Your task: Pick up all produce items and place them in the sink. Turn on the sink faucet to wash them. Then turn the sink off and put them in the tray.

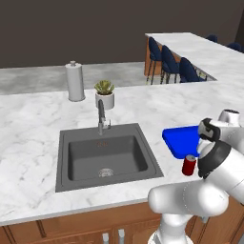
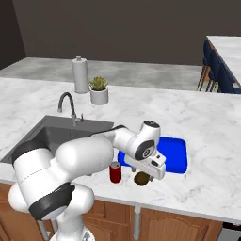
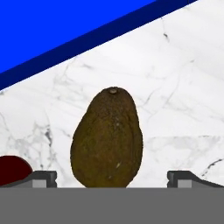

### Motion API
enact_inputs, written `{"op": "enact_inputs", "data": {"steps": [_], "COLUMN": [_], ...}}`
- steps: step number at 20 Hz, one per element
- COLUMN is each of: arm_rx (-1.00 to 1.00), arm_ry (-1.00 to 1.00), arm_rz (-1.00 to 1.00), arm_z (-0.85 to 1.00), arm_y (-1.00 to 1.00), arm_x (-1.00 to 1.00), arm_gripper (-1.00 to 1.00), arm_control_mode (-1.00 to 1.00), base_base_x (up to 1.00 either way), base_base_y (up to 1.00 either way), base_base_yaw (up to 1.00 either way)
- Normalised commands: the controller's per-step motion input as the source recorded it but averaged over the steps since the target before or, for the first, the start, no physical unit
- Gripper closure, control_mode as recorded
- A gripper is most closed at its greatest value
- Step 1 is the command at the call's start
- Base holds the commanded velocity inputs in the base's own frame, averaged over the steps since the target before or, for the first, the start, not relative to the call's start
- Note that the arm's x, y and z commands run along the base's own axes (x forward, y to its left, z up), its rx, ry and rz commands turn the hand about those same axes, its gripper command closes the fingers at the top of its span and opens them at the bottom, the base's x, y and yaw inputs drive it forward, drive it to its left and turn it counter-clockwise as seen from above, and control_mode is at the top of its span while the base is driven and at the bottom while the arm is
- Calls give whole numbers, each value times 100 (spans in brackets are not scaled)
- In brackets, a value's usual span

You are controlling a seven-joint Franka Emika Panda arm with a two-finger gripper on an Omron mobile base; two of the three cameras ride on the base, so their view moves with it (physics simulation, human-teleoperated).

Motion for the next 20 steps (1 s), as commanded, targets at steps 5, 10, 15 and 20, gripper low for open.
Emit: {"op": "enact_inputs", "data": {"steps": [5,10,15,20], "arm_rx": [0,0,0,0], "arm_ry": [0,0,0,0], "arm_rz": [0,0,0,2], "arm_z": [-12,-13,-16,-9], "arm_y": [7,6,3,0], "arm_x": [-3,-4,0,1], "arm_gripper": [-100,-100,-100,-100], "arm_control_mode": [-100,-100,-100,-100], "base_base_x": [0,0,0,0], "base_base_y": [0,0,0,0], "base_base_yaw": [0,0,0,0]}}
